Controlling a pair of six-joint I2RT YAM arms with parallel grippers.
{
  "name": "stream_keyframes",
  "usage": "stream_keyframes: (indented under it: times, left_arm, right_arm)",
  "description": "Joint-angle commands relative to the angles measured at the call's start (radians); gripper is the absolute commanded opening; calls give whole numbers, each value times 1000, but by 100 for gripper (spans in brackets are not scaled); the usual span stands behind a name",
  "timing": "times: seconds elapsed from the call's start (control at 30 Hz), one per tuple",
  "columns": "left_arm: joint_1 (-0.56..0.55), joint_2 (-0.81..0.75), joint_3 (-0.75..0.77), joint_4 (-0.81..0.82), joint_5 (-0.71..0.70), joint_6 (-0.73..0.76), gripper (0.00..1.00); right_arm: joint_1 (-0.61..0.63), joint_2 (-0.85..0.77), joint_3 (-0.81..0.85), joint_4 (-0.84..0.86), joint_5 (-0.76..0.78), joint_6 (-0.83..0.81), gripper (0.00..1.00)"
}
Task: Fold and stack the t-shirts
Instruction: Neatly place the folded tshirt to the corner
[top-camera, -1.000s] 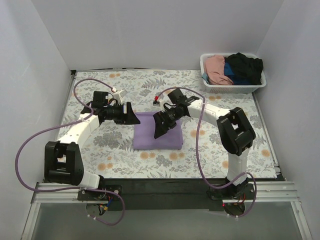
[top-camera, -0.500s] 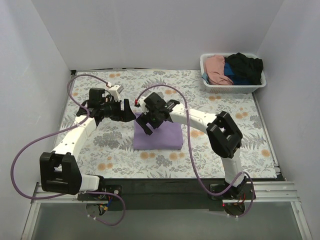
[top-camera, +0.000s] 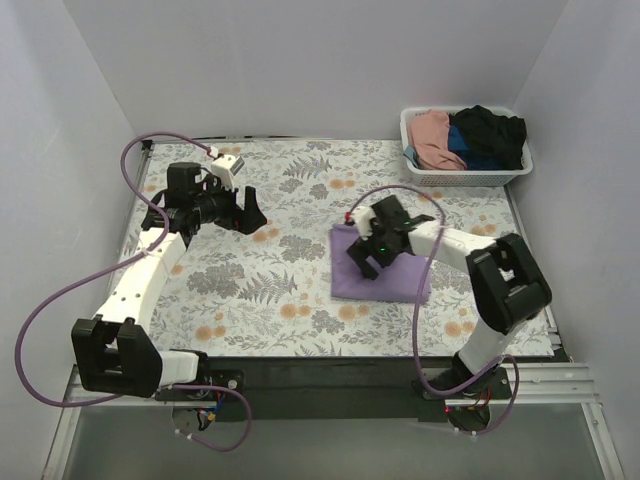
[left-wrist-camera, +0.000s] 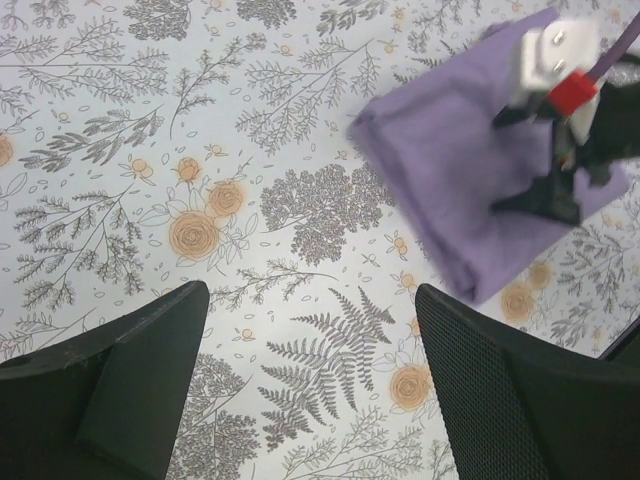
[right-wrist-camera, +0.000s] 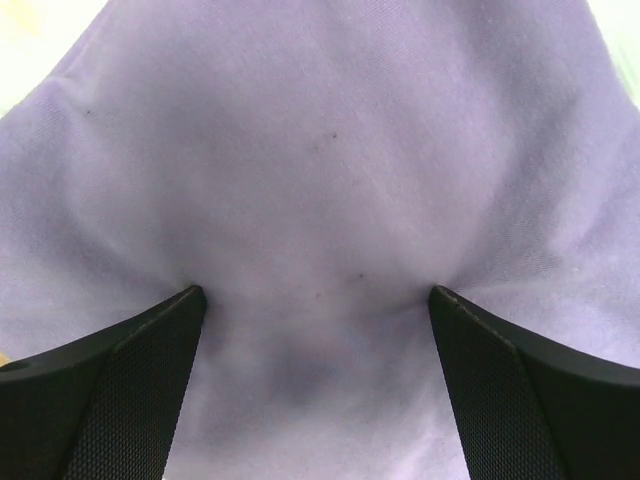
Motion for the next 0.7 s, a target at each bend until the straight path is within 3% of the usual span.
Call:
stream_keyframes:
  times: [0.0,0.17,0.4,0.67]
  left_arm:
    - [3,7,65,-65,69,89,84]
    - [3,66,100,-79,142,93,85]
    - [3,104,123,-93,163,89,86]
    - [3,98,137,-124,144,109,86]
  right_arm:
    - [-255,-67,-207,-237,70,-306,98]
    - [-553,-175,-333,-227,57,-675,98]
    - [-904,-130,-350,-223,63,-1087,98]
    - [-1031,-34,-237,-243,72,-1189,97]
